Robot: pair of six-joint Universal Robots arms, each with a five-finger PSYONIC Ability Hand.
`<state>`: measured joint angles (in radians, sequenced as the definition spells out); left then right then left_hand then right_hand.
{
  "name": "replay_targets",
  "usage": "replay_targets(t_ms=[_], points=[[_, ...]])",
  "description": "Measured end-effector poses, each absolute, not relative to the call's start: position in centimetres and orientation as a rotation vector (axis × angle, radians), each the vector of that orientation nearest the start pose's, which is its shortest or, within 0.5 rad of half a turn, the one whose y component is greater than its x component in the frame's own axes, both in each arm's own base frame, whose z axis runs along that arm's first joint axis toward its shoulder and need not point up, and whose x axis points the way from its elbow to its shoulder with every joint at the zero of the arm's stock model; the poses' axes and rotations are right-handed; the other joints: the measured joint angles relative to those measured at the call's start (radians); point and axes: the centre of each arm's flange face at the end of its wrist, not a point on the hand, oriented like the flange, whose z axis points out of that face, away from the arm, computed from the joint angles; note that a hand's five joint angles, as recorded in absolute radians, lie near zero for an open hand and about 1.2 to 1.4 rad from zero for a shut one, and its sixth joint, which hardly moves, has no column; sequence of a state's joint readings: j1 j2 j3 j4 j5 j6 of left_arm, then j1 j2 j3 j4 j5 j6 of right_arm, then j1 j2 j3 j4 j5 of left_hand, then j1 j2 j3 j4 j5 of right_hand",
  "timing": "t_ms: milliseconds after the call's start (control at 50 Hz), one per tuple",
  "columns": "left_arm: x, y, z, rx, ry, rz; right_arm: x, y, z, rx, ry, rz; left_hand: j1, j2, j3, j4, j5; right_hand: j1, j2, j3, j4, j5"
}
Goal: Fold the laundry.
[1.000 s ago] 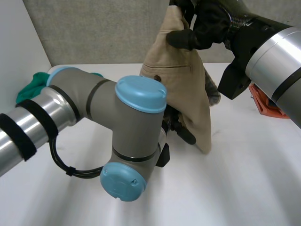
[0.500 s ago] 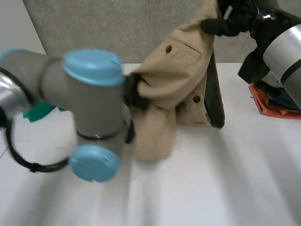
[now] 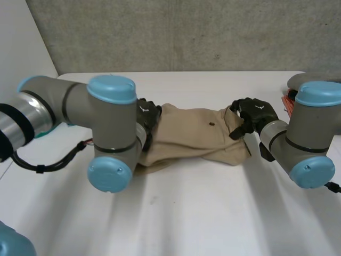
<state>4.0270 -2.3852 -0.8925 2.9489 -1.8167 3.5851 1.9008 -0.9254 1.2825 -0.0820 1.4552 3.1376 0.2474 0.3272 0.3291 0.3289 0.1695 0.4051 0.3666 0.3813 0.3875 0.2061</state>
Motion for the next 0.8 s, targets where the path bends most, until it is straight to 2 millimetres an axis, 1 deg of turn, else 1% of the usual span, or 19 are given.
replay_targets(t_ms=[20,40,100,120,160,200,220,240,280,360,400,480,540,580,620,680,700,740,800], points=[[-36.7,-27.5,18.0,1.146,2.222,-1.803,26.8,-34.3,16.6,-0.488,2.246,-1.697,-0.059,-0.076,-0.078,-0.089,-0.086,-0.026,-0.038,-0.031,-0.034,-0.028],[-36.7,-27.3,18.1,1.143,2.221,-1.805,26.8,-34.2,17.0,-0.504,2.245,-1.707,-0.063,-0.103,-0.103,-0.113,-0.11,-0.111,-0.11,-0.119,-0.122,-0.106],[-36.2,-27.1,19.4,1.098,2.212,-1.829,26.9,-33.7,18.8,-0.568,2.233,-1.751,-0.063,-0.122,-0.12,-0.132,-0.124,-0.178,-0.151,-0.172,-0.172,-0.158],[-36.1,-27.1,19.6,1.093,2.21,-1.832,26.9,-33.6,18.9,-0.573,2.232,-1.754,-0.063,-0.122,-0.12,-0.132,-0.124,-0.178,-0.151,-0.172,-0.173,-0.158],[-35.2,-27.0,21.2,1.036,2.202,-1.86,26.8,-33.0,20.7,-0.652,2.22,-1.805,-0.063,-0.122,-0.12,-0.132,-0.124,-0.178,-0.151,-0.172,-0.173,-0.158],[-34.4,-26.9,22.2,0.996,2.202,-1.875,26.7,-32.5,21.8,-0.718,2.213,-1.839,-0.063,-0.122,-0.12,-0.132,-0.124,-0.178,-0.151,-0.172,-0.173,-0.16],[-33.7,-26.7,22.9,0.97,2.204,-1.884,26.6,-31.9,22.9,-0.798,2.205,-1.876,-0.063,-0.122,-0.12,-0.132,-0.124,-0.178,-0.151,-0.172,-0.173,-0.159],[-33.5,-26.6,23.0,0.965,2.205,-1.885,26.5,-31.8,23.1,-0.814,2.204,-1.882,-0.063,-0.122,-0.12,-0.132,-0.124,-0.178,-0.151,-0.172,-0.173,-0.158],[-32.0,-26.0,23.9,0.929,2.223,-1.884,26.4,-30.7,24.5,-0.962,2.192,-1.928,-0.063,-0.122,-0.12,-0.132,-0.124,-0.178,-0.151,-0.172,-0.173,-0.158],[-30.0,-24.6,23.7,0.917,2.271,-1.842,26.2,-28.7,25.3,-1.196,2.175,-1.952,-0.063,-0.122,-0.12,-0.132,-0.124,-0.178,-0.151,-0.172,-0.173,-0.158],[-29.2,-23.9,23.2,0.927,2.301,-1.808,26.1,-27.8,25.3,-1.305,2.165,-1.946,-0.063,-0.122,-0.12,-0.132,-0.124,-0.178,-0.151,-0.172,-0.173,-0.158],[-27.7,-22.7,21.0,0.967,2.365,-1.712,26.0,-26.2,24.1,-1.475,2.141,-1.903,-0.063,-0.122,-0.12,-0.132,-0.124,-0.177,-0.149,-0.168,-0.171,-0.157],[-27.2,-22.5,19.6,0.986,2.391,-1.668,26.0,-25.8,23.0,-1.525,2.124,-1.886,-0.063,-0.122,-0.12,-0.132,-0.124,-0.13,-0.089,-0.106,-0.115,-0.1],[-26.9,-22.9,18.5,0.994,2.405,-1.641,26.2,-25.8,22.1,-1.544,2.11,-1.888,-0.063,-0.122,-0.12,-0.132,-0.124,-0.078,-0.036,-0.051,-0.059,-0.044],[-26.8,-23.5,17.2,0.999,2.416,-1.619,26.4,-26.2,20.9,-1.548,2.09,-1.912,-0.063,-0.122,-0.12,-0.132,-0.124,0.02,0.05,0.041,0.033,0.05],[-26.8,-24.2,16.1,1.001,2.422,-1.608,26.7,-26.9,19.9,-1.541,2.071,-1.949,-0.063,-0.122,-0.12,-0.132,-0.124,0.079,0.111,0.097,0.089,0.103],[-27.0,-24.7,15.4,1.002,2.424,-1.607,26.8,-27.5,19.3,-1.534,2.06,-1.977,-0.063,-0.122,-0.12,-0.132,-0.124,0.087,0.119,0.105,0.098,0.11],[-27.4,-25.6,14.4,1.001,2.421,-1.62,27.0,-28.9,18.2,-1.511,2.031,-2.049,-0.063,-0.122,-0.12,-0.132,-0.124,0.214,0.253,0.237,0.226,0.234],[-28.2,-26.6,13.5,0.999,2.407,-1.652,27.2,-30.4,17.0,-1.488,2.009,-2.111,-0.023,-0.091,-0.091,-0.102,-0.103,0.338,0.377,0.361,0.343,0.35]])
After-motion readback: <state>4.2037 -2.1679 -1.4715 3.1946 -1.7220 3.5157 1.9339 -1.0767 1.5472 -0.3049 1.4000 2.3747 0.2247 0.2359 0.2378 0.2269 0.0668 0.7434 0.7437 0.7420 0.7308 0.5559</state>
